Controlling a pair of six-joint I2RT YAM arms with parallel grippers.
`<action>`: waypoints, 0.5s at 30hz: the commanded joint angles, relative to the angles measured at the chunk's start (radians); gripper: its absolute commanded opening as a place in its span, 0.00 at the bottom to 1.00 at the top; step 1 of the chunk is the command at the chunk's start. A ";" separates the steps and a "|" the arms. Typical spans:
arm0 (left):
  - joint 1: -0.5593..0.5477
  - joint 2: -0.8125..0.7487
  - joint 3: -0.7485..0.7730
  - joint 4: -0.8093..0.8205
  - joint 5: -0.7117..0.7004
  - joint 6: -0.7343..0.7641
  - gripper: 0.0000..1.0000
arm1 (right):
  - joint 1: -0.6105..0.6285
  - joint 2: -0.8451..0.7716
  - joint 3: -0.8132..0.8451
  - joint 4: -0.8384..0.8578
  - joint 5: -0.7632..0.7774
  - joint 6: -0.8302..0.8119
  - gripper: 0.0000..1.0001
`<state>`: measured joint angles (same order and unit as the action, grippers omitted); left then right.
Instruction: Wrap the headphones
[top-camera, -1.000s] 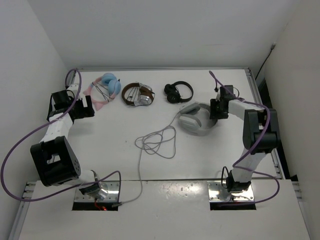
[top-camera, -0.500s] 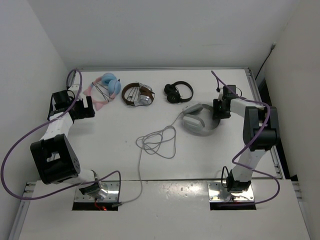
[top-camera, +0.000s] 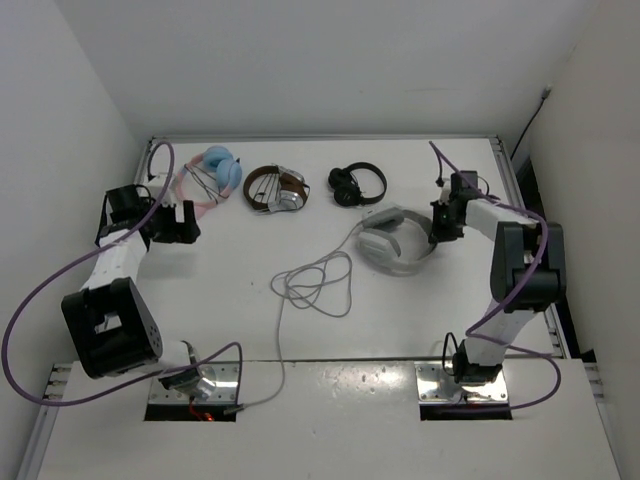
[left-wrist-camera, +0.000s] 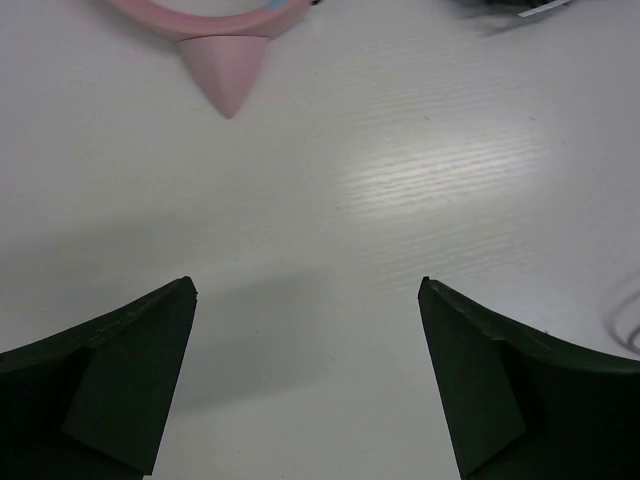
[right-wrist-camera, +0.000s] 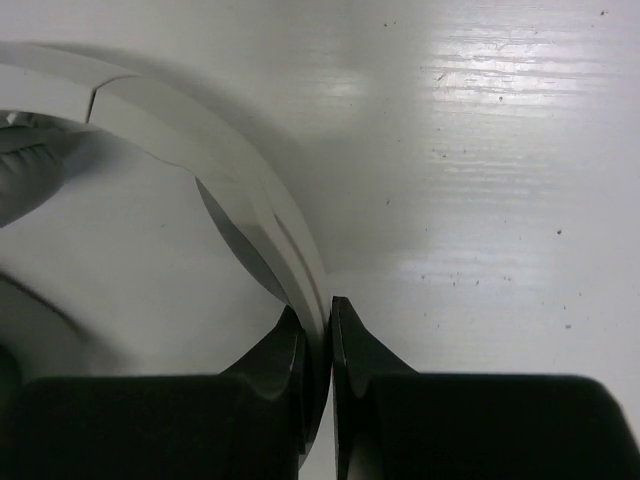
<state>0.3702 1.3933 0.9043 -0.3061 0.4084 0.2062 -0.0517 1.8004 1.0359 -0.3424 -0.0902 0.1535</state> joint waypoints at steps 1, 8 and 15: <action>-0.036 -0.077 -0.007 -0.106 0.171 0.171 0.99 | -0.042 -0.124 0.128 -0.088 -0.147 0.058 0.00; -0.221 -0.161 -0.122 -0.151 0.234 0.266 0.98 | -0.103 -0.246 0.274 -0.227 -0.408 -0.045 0.00; -0.307 -0.290 -0.272 0.027 0.383 0.162 0.95 | -0.134 -0.282 0.544 -0.351 -0.592 -0.075 0.00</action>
<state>0.0776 1.1713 0.6594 -0.3996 0.6674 0.4091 -0.1768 1.5608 1.4494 -0.6556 -0.4988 0.0731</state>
